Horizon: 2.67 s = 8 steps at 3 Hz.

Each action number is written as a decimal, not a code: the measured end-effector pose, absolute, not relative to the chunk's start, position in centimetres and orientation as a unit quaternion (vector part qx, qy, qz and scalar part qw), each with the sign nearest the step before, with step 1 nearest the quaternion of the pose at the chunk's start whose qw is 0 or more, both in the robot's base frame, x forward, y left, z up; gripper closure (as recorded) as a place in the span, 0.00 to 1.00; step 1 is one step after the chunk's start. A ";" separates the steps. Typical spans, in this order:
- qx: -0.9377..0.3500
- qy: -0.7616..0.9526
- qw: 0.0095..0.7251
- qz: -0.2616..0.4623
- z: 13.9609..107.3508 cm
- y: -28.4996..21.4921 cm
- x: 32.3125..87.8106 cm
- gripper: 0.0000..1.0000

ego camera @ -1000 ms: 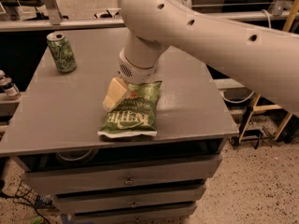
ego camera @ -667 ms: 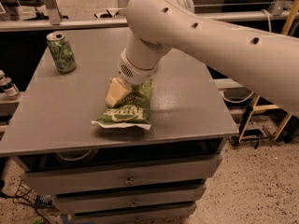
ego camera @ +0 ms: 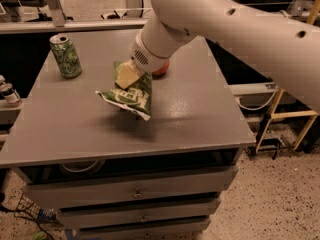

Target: Move green jalapeno chip bag near green can

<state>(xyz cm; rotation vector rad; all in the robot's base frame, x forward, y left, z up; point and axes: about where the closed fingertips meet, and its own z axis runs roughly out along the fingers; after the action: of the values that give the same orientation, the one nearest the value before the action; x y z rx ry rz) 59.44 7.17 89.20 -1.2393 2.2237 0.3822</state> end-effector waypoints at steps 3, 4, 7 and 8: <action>-0.522 0.750 0.374 0.163 94.5 10.3 62.0 1.00; -0.534 0.729 0.392 0.175 95.7 13.1 63.5 1.00; -0.505 0.732 0.407 0.209 92.8 20.0 69.0 1.00; -0.505 0.734 0.399 0.217 91.5 21.4 69.8 1.00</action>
Offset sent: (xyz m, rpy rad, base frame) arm 0.0107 -0.0015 0.0352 0.0752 -0.1124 0.0558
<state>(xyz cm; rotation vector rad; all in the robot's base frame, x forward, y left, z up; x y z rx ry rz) 69.81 21.43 91.53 -1.2781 1.8584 0.5483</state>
